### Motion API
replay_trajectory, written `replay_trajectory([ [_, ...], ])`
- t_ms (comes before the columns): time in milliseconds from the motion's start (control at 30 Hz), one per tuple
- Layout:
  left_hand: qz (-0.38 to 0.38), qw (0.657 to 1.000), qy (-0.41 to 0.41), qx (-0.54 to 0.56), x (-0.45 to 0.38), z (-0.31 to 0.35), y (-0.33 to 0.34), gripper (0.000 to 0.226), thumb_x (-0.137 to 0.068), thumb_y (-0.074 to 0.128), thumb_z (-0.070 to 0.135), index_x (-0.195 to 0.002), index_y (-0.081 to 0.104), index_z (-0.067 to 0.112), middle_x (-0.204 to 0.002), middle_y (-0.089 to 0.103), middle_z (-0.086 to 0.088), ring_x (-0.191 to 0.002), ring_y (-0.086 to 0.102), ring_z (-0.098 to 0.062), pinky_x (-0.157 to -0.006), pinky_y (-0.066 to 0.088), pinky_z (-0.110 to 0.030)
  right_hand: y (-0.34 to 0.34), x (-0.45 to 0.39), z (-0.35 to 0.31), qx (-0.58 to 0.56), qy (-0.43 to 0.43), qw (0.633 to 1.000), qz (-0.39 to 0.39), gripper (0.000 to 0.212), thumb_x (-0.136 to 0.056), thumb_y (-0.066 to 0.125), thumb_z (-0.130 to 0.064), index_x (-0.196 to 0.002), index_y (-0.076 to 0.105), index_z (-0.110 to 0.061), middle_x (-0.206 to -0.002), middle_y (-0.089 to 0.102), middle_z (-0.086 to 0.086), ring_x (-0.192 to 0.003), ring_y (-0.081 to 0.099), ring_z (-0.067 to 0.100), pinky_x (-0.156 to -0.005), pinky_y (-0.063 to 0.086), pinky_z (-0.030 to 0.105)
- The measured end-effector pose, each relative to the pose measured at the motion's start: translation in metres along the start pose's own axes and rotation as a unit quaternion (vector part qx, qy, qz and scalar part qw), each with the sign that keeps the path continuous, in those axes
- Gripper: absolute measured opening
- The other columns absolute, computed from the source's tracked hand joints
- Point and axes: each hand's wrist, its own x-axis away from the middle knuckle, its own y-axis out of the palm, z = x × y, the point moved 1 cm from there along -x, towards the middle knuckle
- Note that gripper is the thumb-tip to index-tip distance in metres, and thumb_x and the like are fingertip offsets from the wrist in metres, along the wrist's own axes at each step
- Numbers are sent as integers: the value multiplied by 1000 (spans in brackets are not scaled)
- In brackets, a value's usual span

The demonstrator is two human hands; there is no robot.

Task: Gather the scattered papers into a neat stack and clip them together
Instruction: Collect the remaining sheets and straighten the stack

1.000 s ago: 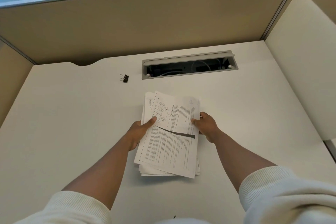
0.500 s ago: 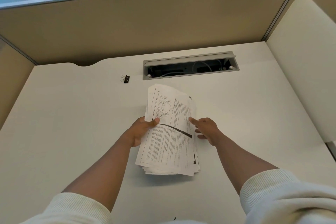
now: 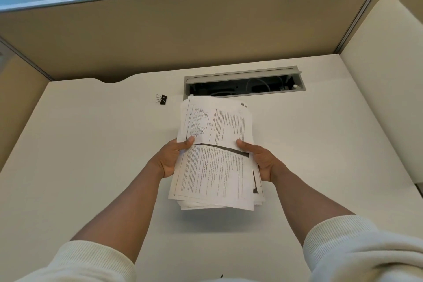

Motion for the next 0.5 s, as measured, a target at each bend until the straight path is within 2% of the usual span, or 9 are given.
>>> replay_trajectory([
  [67,36,999,-4,-13,-1,-3,-8,51,-90,67,33,-134,61,7,-130,65,-22,-115,65,-40,-96,52,-58,2,0,-3,25,-11,1000,14,46,-87,68,-15,-131,58,-7,-120,68,19,-101,69,36,-85,56,53],
  [167,48,998,-4,-31,1,-4,-8,48,-86,70,27,-130,63,10,-124,69,-19,-114,66,-41,-97,49,-64,9,-4,-8,89,-30,994,52,43,-86,70,-8,-127,59,-11,-115,71,16,-104,68,36,-90,53,55],
  [333,68,996,28,-45,5,4,-2,45,-85,72,24,-128,64,11,-119,73,-14,-107,71,-36,-85,59,-53,23,-11,-24,175,-79,979,65,50,-79,77,-9,-126,59,-13,-115,71,8,-107,67,30,-93,53,53],
  [433,99,991,71,-58,4,14,-1,39,-89,72,18,-126,65,10,-116,74,-12,-106,72,-33,-82,61,-48,31,-11,-37,250,-146,953,92,44,-82,75,-11,-123,60,-14,-115,70,3,-105,67,22,-93,54,45],
  [500,134,982,120,-61,2,23,5,38,-89,72,16,-126,65,10,-113,75,-8,-104,73,-26,-84,61,-41,40,-11,-43,256,-192,940,115,40,-84,73,-10,-121,61,-14,-114,70,1,-104,66,20,-88,56,38],
])
